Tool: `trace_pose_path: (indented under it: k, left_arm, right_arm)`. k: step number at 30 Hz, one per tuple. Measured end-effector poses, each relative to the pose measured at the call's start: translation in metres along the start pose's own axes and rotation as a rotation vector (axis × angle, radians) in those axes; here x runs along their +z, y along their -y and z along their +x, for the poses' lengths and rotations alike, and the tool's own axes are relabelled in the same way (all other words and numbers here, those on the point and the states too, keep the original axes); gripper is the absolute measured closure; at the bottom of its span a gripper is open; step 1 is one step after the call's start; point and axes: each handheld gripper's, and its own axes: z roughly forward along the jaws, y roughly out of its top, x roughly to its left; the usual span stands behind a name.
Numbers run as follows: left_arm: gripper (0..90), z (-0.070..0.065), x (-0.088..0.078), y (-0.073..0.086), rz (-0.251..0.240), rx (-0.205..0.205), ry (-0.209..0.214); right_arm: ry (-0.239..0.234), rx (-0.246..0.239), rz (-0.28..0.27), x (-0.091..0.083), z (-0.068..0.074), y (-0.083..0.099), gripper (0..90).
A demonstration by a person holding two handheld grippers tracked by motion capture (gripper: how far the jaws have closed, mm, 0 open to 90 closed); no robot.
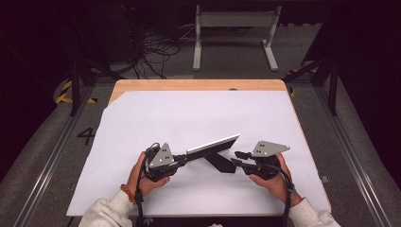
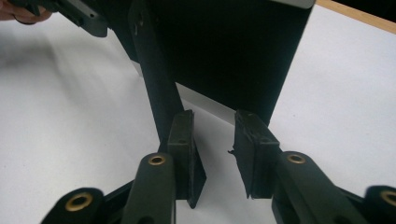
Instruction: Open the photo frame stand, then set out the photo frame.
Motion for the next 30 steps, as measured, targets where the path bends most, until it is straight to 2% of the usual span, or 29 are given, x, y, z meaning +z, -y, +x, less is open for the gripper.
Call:
trace_pose_path:
  k: [5, 10, 14, 17, 22, 30]
  left_arm:
    - [81.3, 0.000, 0.001, 0.002, 0.003, 0.000, 0.001]
    - [81.2, 0.000, 0.001, 0.003, 0.009, -0.002, 0.002]
    - [81.8, 0.000, 0.000, 0.002, 0.029, 0.039, -0.008]
    - [82.6, 0.000, 0.001, 0.003, 0.035, 0.038, -0.008]
    - [82.6, 0.000, 0.004, 0.003, 0.042, 0.044, -0.014]
    - [82.6, -0.002, 0.004, 0.002, 0.044, 0.034, -0.010]
  right_arm:
    - [-0.046, 0.012, 0.036, 0.008, 0.001, 0.003, 64.9]
    - [-0.043, -0.010, 0.075, 0.015, 0.004, 0.004, 64.5]
    - [-0.057, 0.006, 0.101, 0.021, 0.001, 0.010, 67.3]
    - [-0.076, 0.003, 0.103, 0.022, 0.003, 0.012, 73.8]
    - [-0.093, 0.033, 0.103, 0.022, 0.000, 0.012, 74.3]
    - [-0.088, 0.037, 0.111, 0.020, 0.000, 0.012, 74.5]
